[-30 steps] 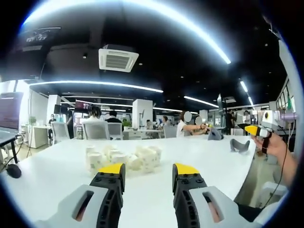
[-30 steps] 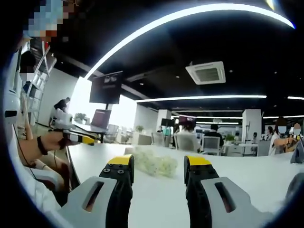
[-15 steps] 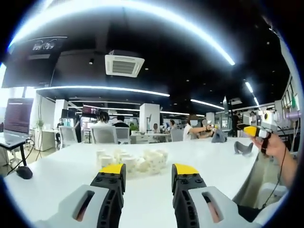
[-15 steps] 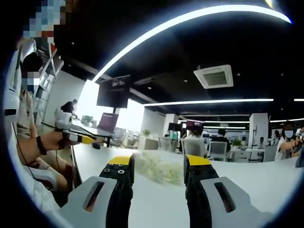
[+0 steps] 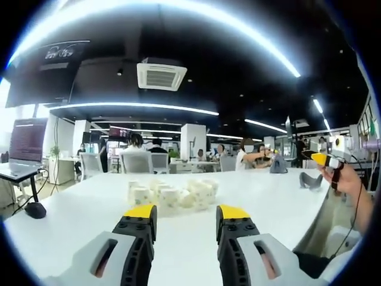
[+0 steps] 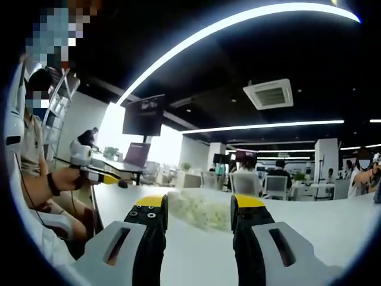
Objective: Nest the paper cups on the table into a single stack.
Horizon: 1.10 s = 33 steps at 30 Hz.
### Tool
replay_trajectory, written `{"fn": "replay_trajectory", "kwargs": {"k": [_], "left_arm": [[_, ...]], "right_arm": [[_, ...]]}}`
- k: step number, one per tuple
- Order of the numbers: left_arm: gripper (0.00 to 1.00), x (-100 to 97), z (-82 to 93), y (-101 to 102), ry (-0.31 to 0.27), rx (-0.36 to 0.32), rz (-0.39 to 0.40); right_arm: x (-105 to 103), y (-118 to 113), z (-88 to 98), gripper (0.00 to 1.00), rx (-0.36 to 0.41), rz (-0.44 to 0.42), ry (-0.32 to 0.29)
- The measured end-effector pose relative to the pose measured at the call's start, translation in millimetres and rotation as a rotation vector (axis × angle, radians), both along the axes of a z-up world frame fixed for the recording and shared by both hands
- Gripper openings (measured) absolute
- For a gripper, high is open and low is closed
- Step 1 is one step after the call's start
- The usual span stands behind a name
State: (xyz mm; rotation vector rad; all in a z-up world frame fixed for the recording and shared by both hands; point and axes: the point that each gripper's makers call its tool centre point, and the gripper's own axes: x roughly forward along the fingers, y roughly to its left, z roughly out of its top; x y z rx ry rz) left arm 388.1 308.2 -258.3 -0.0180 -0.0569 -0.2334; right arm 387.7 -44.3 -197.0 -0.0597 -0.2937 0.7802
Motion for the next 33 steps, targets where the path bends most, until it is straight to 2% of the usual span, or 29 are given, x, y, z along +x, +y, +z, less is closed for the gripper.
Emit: {"fn": "replay_trajectory", "kwargs": {"k": [5,10,13,25,29,33], "left_arm": [[0.43,5.0,-2.1,0.9,0.005,-0.006,-0.002],[0.43,18.9,-0.5,-1.9,0.012,-0.01,-0.031],[0.43,28.7,1.8,-1.5,0.01,0.018,-0.028],[0.44,79.9,6.4,26.2,0.038,0.048,-0.012],[0.45,95.6,7.0,29.1,0.048,0.045,-0.022],[0.45,114.6,-0.9,27.4,0.077,0.075,-0.023]], "right_arm": [[0.2,-1.3,-0.5,0.44,-0.006,0.002,0.0],[-1.0,-3.6,-0.1,0.44,-0.006,-0.006,-0.001],[-1.6,-5.5,1.6,0.44,-0.009,-0.013,-0.006],[-3.1,-12.4,6.7,0.47,0.0,-0.021,-0.016],[-2.2,-16.9,8.4,0.47,0.004,-0.029,-0.017],[-1.9,-18.1,8.8,0.47,0.003,-0.032,-0.016]]}}
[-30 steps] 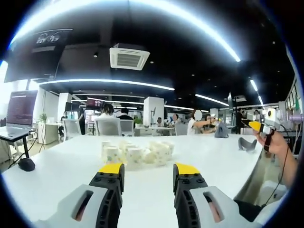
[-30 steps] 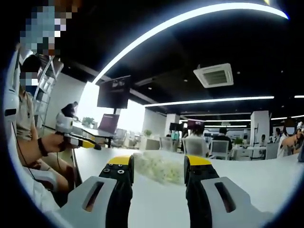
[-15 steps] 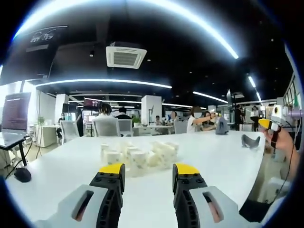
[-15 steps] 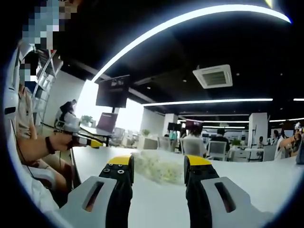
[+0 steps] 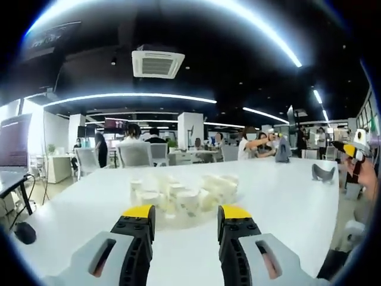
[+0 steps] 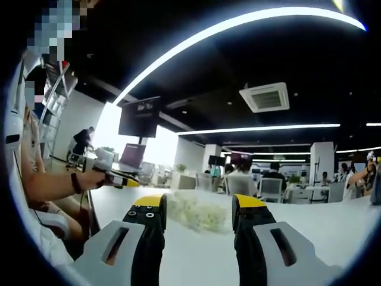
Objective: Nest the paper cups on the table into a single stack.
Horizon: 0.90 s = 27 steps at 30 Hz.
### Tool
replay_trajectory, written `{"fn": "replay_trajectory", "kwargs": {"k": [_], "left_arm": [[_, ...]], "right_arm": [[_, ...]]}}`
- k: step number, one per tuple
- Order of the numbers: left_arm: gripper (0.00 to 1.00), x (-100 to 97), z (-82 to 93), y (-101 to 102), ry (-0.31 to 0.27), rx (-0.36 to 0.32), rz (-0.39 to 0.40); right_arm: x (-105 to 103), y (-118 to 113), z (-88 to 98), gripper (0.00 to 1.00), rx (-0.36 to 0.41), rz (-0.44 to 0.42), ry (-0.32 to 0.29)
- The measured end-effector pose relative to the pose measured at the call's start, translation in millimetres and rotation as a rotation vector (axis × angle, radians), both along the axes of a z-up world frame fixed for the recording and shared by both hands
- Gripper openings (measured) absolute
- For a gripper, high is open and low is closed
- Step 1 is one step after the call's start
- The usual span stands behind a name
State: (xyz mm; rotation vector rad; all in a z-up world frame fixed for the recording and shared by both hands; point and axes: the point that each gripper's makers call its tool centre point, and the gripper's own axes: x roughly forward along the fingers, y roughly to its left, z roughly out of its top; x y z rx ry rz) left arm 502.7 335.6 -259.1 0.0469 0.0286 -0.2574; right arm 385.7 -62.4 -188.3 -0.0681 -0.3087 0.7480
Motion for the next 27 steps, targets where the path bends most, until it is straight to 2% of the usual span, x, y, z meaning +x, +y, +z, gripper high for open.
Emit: {"fn": "replay_trajectory", "kwargs": {"k": [4,7,9,14,17,19,27], "left_arm": [[0.45,23.2,-11.8,-0.4,0.04,0.013,-0.02],[0.45,37.6,-12.7,4.1,0.032,0.02,-0.005],[0.45,48.8,-15.4,11.3,0.032,0.057,0.025],[0.45,75.2,-17.2,23.4,0.04,0.035,0.05],[0.45,89.2,-20.7,28.9,0.044,0.094,0.079],[0.44,97.5,-25.4,28.0,0.057,0.108,0.081],[0.44,128.8,-37.8,33.5,0.131,0.045,0.081]], "right_arm": [[-1.0,0.8,1.7,0.46,-0.001,-0.001,-0.004],[-1.3,0.2,2.9,0.46,0.003,-0.003,-0.005],[-1.1,-0.9,4.1,0.46,0.005,-0.006,-0.007],[-1.7,-1.9,6.0,0.46,0.004,-0.007,-0.01],[-1.5,-2.7,7.1,0.46,0.013,-0.009,-0.012],[-0.6,-1.6,5.9,0.46,0.009,-0.009,-0.009],[1.0,1.1,4.5,0.46,0.005,-0.004,-0.003]]}}
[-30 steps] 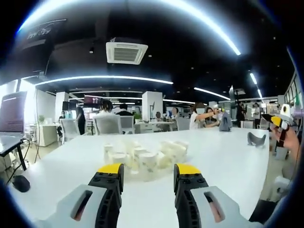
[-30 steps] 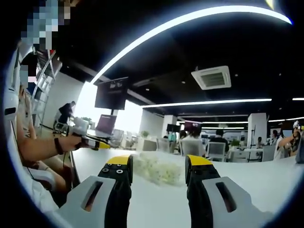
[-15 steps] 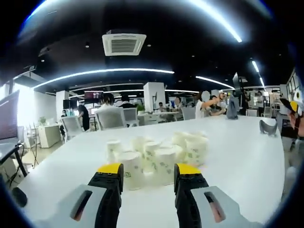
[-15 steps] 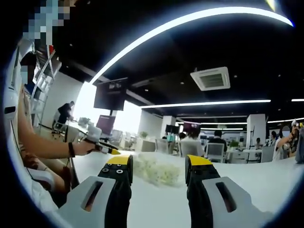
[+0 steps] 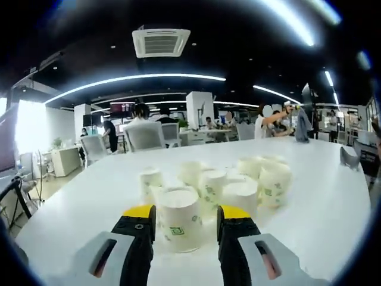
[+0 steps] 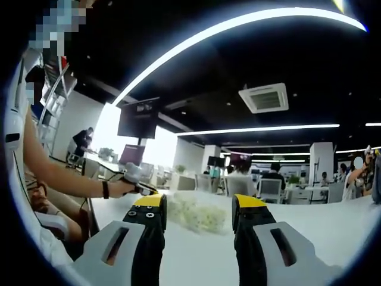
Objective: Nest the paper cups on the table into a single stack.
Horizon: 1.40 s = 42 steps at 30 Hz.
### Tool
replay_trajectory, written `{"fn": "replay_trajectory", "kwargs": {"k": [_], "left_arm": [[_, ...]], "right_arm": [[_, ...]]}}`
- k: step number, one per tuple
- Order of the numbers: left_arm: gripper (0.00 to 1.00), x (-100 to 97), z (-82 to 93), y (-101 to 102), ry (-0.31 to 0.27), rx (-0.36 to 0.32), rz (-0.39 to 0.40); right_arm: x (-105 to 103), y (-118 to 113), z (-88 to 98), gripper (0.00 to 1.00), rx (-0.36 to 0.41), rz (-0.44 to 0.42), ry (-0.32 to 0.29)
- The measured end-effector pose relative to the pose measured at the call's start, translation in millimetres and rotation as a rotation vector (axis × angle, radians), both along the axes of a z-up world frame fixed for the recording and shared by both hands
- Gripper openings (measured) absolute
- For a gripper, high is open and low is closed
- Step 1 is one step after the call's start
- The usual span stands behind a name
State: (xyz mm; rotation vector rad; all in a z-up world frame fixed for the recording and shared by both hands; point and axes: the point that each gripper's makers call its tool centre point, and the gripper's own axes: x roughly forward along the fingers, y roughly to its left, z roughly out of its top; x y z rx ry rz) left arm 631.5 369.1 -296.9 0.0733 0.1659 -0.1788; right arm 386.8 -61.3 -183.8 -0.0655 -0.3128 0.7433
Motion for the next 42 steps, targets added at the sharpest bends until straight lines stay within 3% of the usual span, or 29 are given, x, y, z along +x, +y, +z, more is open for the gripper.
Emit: {"fn": "replay_trajectory", "kwargs": {"k": [5,14,21,29,42], "left_arm": [[0.42,13.1,-2.9,4.6,0.019,0.033,0.023],[0.42,29.0,1.5,2.1,0.044,0.011,0.006],[0.44,38.5,-2.7,3.8,0.076,0.032,0.019],[0.43,35.0,-14.6,-1.1,0.114,0.021,0.012],[0.38,22.5,-9.3,2.9,0.104,0.008,0.017]], "right_arm": [[0.3,1.9,0.4,0.46,-0.003,0.003,0.0],[1.3,3.3,-0.1,0.46,-0.003,0.006,0.002],[0.9,3.3,0.5,0.46,-0.006,0.002,-0.002],[1.0,-0.1,1.6,0.46,-0.004,-0.004,-0.006],[1.0,-1.4,2.4,0.46,0.001,-0.002,-0.007]]}}
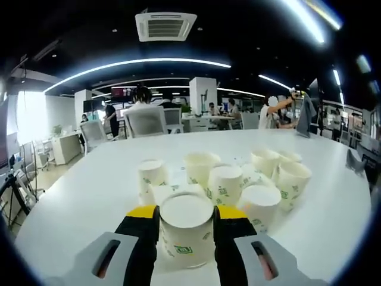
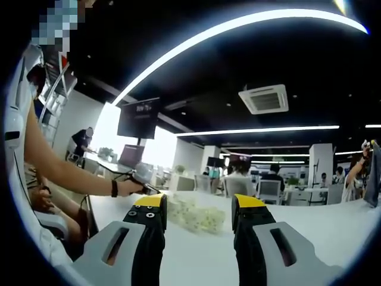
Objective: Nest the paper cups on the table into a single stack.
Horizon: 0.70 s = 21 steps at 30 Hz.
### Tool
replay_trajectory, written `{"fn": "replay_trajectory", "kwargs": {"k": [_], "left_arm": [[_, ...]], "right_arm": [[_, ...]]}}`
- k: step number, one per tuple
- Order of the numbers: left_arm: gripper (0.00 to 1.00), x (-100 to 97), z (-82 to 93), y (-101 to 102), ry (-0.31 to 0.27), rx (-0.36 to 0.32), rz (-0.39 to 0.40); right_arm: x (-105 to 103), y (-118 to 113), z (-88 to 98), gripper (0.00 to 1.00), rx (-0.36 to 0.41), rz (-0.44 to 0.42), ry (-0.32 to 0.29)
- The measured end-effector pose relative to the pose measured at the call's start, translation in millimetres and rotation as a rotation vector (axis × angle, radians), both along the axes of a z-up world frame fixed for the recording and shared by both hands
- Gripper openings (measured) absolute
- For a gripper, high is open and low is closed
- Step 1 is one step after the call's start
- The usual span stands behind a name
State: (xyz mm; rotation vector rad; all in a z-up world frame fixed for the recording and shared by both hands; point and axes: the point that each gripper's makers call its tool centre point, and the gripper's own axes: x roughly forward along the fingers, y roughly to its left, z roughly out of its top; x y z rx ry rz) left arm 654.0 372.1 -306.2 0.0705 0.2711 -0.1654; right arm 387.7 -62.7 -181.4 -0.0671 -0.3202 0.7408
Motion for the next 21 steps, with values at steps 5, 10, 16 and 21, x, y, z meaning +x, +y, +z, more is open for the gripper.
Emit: {"fn": "replay_trajectory", "kwargs": {"k": [5,10,16,21], "left_arm": [[0.38,-17.7,4.8,0.2,-0.019,-0.001,-0.011],[0.38,-35.9,4.0,-2.3,-0.021,0.028,-0.035],[0.38,-64.7,1.7,-12.1,-0.001,0.047,-0.063],[0.38,-86.3,13.4,-36.5,-0.017,0.035,-0.131]], "right_arm": [[-0.6,3.0,-1.3,0.46,0.008,0.014,0.002],[-1.0,9.8,-5.2,0.46,0.019,0.036,0.009],[-1.2,23.4,-12.1,0.46,0.035,0.084,0.023],[1.8,43.8,-28.7,0.46,0.031,0.133,0.064]]}}
